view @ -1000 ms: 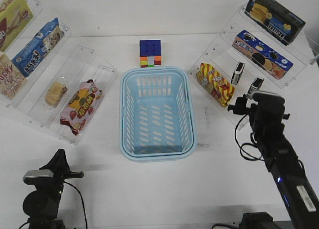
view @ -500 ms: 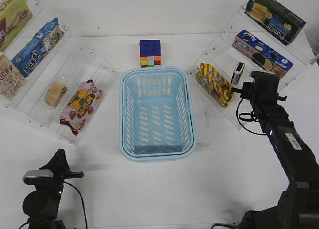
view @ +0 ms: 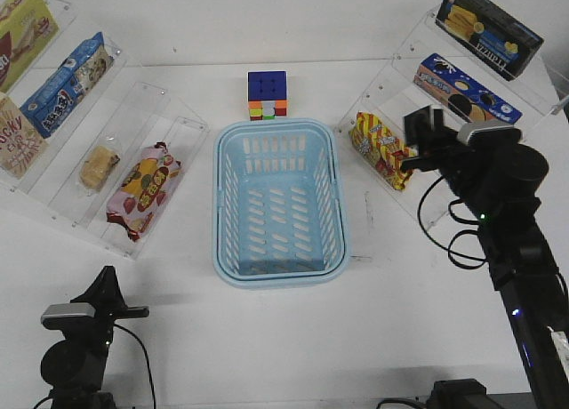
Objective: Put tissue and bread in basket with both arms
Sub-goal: 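Lift the black box with the right gripper and drop it into the basket, then reach the left gripper to the wrapped bread roll and grasp it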
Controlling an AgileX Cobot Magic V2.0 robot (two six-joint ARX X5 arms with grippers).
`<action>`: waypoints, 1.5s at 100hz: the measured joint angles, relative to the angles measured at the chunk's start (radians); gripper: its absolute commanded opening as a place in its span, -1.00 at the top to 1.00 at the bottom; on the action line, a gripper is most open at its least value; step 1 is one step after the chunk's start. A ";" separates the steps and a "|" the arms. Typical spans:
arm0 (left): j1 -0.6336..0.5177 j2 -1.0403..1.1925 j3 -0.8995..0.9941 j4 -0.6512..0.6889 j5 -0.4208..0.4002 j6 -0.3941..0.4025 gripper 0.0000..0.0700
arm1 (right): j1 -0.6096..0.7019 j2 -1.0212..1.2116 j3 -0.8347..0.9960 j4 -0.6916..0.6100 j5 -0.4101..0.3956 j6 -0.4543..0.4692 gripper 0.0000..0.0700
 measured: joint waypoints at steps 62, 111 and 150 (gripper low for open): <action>0.000 0.000 0.000 0.030 0.000 -0.218 1.00 | 0.412 0.160 -0.006 -0.055 0.122 -0.130 0.86; 0.000 0.236 0.409 -0.173 -0.001 -0.317 1.00 | 0.277 -0.393 -0.446 0.178 0.325 -0.130 1.00; 0.000 0.885 0.832 -0.291 -0.031 0.122 -0.61 | 0.274 -0.455 -0.575 0.233 0.325 -0.092 1.00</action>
